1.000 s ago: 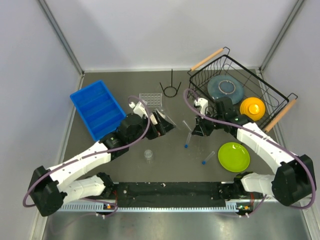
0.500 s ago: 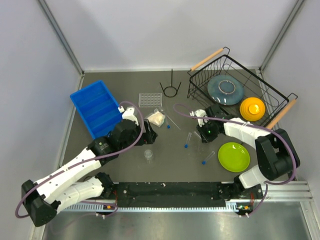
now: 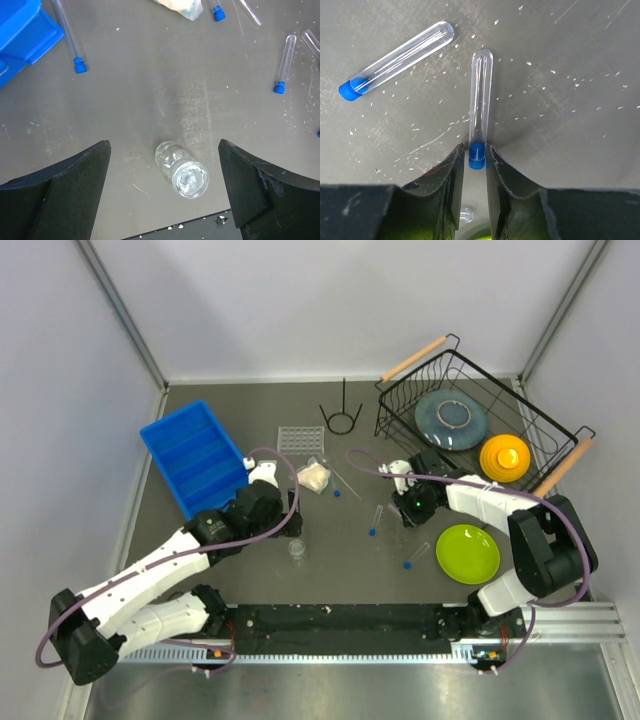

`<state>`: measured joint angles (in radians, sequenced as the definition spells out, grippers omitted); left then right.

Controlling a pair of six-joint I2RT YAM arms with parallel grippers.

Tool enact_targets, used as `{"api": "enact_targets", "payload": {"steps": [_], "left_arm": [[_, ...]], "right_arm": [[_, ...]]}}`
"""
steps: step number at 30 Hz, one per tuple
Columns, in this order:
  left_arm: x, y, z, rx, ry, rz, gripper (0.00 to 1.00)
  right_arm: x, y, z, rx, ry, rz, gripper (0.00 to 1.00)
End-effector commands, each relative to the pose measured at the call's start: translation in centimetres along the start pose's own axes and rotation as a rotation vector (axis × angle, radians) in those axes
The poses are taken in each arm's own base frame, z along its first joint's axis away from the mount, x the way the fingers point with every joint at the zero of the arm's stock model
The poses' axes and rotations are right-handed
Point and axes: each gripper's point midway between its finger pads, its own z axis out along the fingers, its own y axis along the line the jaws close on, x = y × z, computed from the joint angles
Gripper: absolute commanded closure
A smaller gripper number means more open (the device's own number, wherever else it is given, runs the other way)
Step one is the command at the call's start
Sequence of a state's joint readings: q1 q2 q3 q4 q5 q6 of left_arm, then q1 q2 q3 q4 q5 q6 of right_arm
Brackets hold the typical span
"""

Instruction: Organize the chemistry lab equipment

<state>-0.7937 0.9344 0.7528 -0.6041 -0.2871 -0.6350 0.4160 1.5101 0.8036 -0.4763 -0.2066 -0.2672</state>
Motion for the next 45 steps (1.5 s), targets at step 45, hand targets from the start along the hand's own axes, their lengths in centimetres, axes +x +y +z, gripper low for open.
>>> {"api": "enact_targets", "payload": {"steps": [45], "left_arm": [[-4.3, -20.0, -4.9, 0.992, 0.277, -0.156, 0.38]], "right_arm": [[-6.5, 13.3, -16.3, -0.478, -0.472, -0.794, 0.89]]}}
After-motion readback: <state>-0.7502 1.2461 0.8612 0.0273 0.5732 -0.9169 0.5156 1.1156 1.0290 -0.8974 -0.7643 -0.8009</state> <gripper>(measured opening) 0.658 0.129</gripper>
